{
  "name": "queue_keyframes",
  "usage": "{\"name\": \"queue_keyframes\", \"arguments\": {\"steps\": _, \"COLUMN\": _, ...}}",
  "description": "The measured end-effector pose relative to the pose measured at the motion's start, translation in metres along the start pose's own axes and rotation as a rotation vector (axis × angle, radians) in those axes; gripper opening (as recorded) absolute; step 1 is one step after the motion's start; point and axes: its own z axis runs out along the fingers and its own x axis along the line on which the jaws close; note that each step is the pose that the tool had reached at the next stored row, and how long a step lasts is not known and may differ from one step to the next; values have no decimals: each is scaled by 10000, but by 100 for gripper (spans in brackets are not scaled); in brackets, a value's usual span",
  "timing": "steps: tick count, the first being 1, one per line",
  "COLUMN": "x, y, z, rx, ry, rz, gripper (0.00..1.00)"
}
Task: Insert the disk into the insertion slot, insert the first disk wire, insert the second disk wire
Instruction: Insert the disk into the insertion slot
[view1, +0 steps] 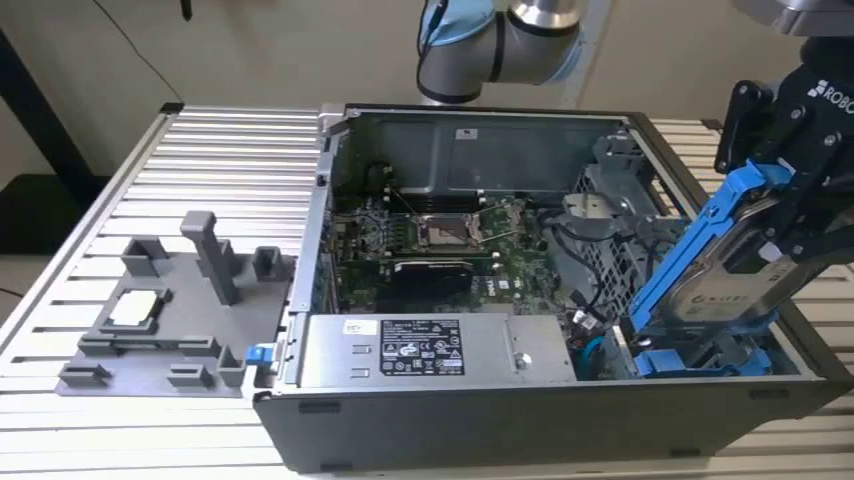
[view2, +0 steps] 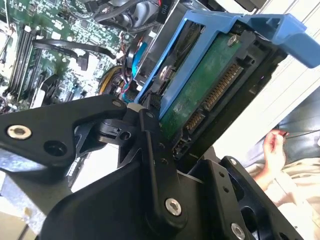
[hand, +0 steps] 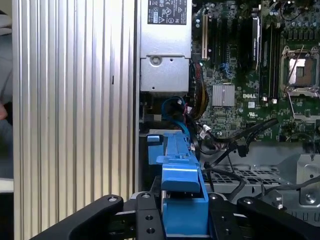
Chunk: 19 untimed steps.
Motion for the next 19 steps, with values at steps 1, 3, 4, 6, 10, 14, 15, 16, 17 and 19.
{"name": "queue_keyframes", "arguments": {"steps": 1, "x": 0, "y": -2, "z": 18, "rx": 0, "ry": 1, "rz": 0, "gripper": 33}}
{"name": "queue_keyframes", "arguments": {"steps": 3, "x": 0, "y": -9, "z": 52, "rx": 0, "ry": 1, "rz": -3, "gripper": 33}}
{"name": "queue_keyframes", "arguments": {"steps": 4, "x": 0, "y": -12, "z": 69, "rx": 0, "ry": 2, "rz": -3, "gripper": 33}}
{"name": "queue_keyframes", "arguments": {"steps": 6, "x": -1, "y": -21, "z": 96, "rx": 0, "ry": 0, "rz": -7, "gripper": 33}}
{"name": "queue_keyframes", "arguments": {"steps": 10, "x": -1, "y": -48, "z": 136, "rx": 0, "ry": 1, "rz": -13, "gripper": 33}}
{"name": "queue_keyframes", "arguments": {"steps": 14, "x": -1, "y": -72, "z": 175, "rx": 0, "ry": 2, "rz": -14, "gripper": 33}}
{"name": "queue_keyframes", "arguments": {"steps": 15, "x": -1, "y": -72, "z": 189, "rx": 0, "ry": 2, "rz": -13, "gripper": 33}}
{"name": "queue_keyframes", "arguments": {"steps": 16, "x": -1, "y": -73, "z": 200, "rx": 0, "ry": 3, "rz": -13, "gripper": 33}}
{"name": "queue_keyframes", "arguments": {"steps": 17, "x": -3, "y": -73, "z": 211, "rx": 0, "ry": 2, "rz": -14, "gripper": 33}}
{"name": "queue_keyframes", "arguments": {"steps": 19, "x": -10, "y": -74, "z": 232, "rx": 0, "ry": -1, "rz": -15, "gripper": 33}}
